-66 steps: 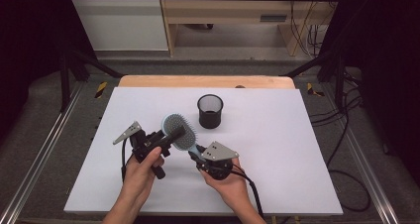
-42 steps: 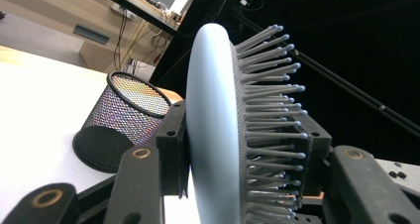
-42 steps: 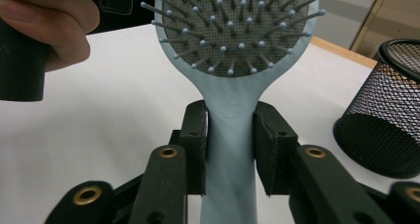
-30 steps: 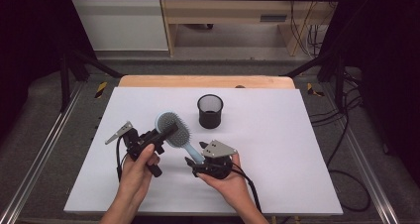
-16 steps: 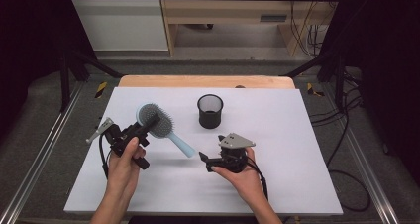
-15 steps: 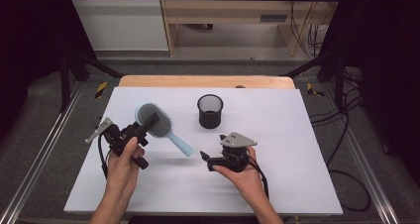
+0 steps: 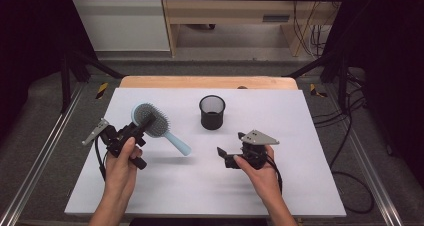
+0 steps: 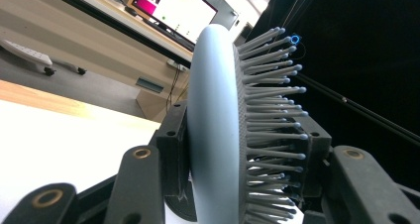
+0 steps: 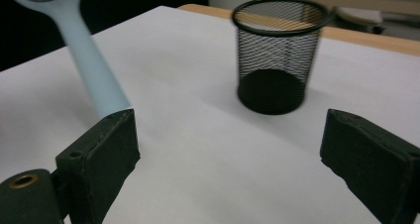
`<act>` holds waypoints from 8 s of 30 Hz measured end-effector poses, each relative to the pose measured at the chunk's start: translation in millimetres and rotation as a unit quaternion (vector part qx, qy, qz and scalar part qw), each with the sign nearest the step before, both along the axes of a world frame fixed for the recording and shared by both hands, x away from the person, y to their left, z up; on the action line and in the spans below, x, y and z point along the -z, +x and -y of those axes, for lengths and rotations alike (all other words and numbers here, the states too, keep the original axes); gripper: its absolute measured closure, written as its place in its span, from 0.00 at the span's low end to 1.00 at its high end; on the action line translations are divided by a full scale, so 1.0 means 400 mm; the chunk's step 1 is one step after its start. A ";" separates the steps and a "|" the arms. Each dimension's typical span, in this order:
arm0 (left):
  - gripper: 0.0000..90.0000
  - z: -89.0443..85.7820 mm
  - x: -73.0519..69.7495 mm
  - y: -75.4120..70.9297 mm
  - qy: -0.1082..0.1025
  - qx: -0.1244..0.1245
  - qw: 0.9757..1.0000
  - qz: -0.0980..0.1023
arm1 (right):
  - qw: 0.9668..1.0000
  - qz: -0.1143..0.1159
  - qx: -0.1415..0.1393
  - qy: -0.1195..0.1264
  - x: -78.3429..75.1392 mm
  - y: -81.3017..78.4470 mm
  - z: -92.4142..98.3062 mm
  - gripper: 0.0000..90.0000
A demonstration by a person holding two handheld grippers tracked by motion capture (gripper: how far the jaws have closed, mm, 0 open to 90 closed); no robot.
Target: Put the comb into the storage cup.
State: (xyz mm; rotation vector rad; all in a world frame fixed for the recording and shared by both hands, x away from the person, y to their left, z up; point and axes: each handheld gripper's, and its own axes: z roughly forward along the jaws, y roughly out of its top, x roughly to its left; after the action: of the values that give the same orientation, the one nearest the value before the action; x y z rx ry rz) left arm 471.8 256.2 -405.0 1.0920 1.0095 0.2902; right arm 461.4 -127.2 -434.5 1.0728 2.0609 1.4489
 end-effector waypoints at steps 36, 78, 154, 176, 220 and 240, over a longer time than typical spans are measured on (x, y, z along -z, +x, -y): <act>0.57 0.157 -0.192 0.081 0.066 0.033 0.997 0.026 | 0.993 0.041 0.103 -0.048 0.062 -0.052 0.185 0.10; 0.57 0.312 -0.292 0.244 0.110 -0.019 0.993 0.046 | 0.991 0.062 0.113 -0.029 0.040 -0.044 0.199 0.08; 0.56 0.407 -0.062 0.348 0.180 -0.018 0.983 -0.015 | 0.994 0.061 0.093 -0.023 0.033 -0.047 0.193 0.07; 0.53 0.393 -0.058 0.351 0.183 -0.023 0.982 -0.028 | 0.994 0.060 0.091 -0.024 0.033 -0.048 0.197 0.07; 0.47 0.330 -0.029 0.362 0.153 -0.043 0.985 -0.064 | 0.995 0.051 0.079 -0.028 0.037 -0.043 0.187 0.07; 0.31 0.339 -0.021 0.358 0.164 -0.040 0.983 -0.078 | 0.995 0.051 0.076 -0.029 0.037 -0.044 0.187 0.07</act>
State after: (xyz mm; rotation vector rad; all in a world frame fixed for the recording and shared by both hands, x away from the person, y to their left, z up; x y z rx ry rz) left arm 615.1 120.5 -396.8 1.3894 1.1737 0.4536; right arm 444.0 -202.0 -449.3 1.0850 1.8950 1.3335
